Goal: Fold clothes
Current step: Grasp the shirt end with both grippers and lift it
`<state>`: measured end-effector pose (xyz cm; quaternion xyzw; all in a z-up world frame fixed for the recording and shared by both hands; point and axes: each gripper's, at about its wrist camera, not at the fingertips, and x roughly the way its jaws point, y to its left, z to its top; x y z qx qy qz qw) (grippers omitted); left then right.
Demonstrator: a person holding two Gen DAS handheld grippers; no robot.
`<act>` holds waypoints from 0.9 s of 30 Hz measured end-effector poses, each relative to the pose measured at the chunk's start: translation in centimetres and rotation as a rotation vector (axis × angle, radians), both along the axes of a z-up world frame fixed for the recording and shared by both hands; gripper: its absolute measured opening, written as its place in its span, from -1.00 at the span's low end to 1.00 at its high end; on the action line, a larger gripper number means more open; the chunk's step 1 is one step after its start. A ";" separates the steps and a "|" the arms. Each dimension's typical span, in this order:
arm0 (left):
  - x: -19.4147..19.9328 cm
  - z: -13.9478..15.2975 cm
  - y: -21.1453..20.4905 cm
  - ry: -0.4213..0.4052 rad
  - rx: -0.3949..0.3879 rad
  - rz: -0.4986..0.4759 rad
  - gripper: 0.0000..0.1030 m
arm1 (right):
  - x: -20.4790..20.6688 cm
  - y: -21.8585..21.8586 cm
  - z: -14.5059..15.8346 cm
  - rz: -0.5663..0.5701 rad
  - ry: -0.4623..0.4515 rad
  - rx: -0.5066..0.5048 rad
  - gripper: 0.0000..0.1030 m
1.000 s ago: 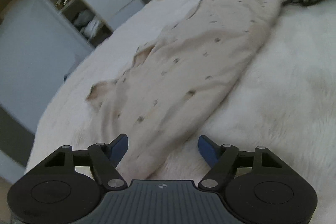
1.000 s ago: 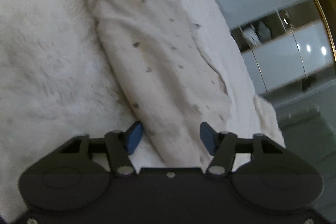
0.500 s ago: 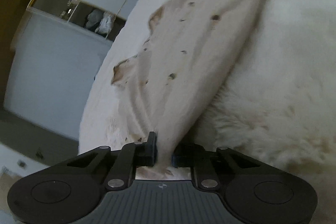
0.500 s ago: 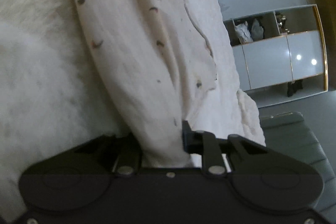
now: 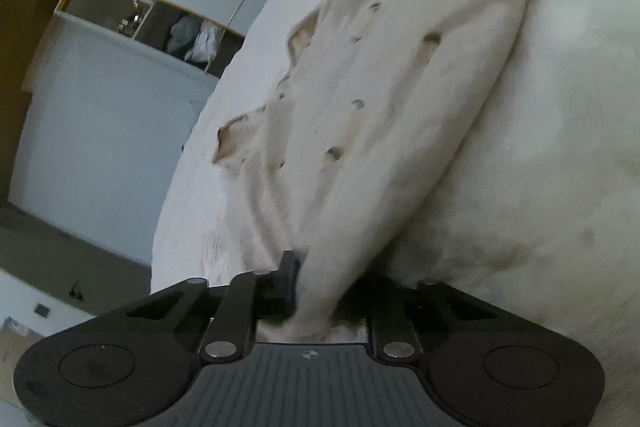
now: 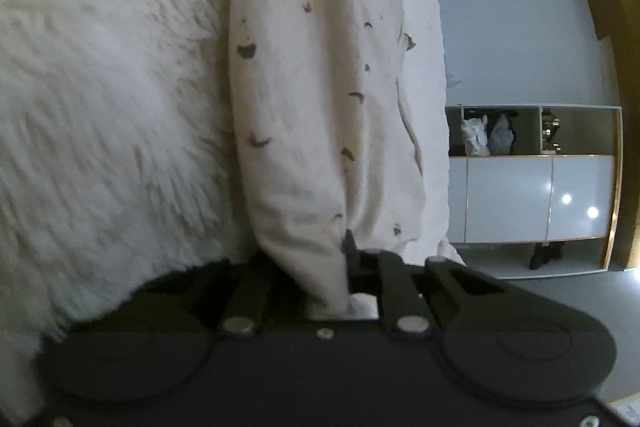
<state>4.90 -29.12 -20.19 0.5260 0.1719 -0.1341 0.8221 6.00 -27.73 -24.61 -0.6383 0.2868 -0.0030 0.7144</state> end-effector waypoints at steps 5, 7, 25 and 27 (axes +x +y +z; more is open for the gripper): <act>-1.9 3.5 0.8 -0.010 -0.030 0.018 -0.85 | 0.4 0.2 5.3 -0.052 -0.054 0.139 -0.87; -2.7 6.3 1.5 -0.007 -0.087 0.043 -0.85 | 0.3 0.5 8.2 -0.051 -0.083 0.175 -0.88; -18.2 35.8 14.9 0.151 -0.854 0.153 -0.84 | -13.6 -2.9 39.4 -0.049 -0.004 0.866 -0.88; -18.6 36.3 15.1 0.173 -0.916 0.168 -0.84 | -13.5 -4.5 41.3 -0.079 0.022 0.969 -0.88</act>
